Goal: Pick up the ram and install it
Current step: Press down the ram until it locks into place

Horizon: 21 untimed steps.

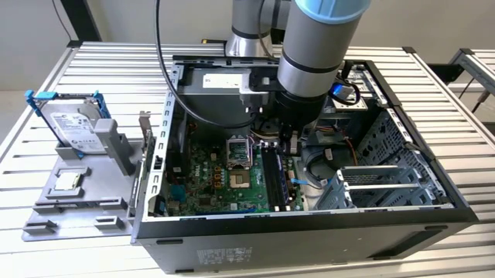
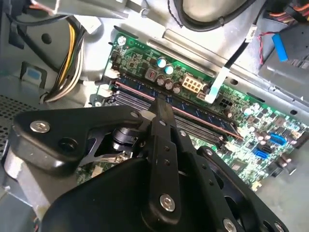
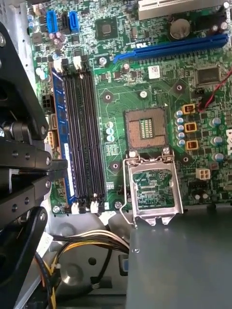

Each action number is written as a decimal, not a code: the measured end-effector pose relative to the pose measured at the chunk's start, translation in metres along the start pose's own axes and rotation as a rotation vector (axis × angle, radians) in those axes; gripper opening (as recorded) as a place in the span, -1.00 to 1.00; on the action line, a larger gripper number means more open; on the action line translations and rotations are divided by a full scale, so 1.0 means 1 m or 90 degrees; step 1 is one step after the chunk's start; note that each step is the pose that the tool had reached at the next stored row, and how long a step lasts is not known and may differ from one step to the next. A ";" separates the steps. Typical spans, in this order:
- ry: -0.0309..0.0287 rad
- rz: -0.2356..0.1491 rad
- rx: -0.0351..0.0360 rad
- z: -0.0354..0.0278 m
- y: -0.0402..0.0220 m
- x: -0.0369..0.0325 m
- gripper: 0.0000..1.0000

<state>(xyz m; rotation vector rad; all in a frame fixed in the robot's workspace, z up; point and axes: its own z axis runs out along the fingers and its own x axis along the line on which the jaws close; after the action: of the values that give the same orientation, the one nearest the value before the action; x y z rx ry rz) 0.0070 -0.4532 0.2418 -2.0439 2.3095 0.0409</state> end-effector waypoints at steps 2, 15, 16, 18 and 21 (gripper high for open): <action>0.0002 0.000 -0.0012 0.0001 0.0000 0.0000 -1.00; 0.0006 0.001 -0.0057 0.0040 -0.0043 0.0355 -1.00; 0.0008 0.001 -0.0068 0.0042 -0.0043 0.0355 -1.00; 0.0011 0.001 -0.0074 0.0041 -0.0046 0.0356 -1.00; 0.0011 0.001 -0.0075 0.0072 -0.0042 0.0328 -1.00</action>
<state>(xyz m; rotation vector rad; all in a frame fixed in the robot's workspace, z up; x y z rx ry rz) 0.0074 -0.4858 0.2327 -2.0489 2.3169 0.0529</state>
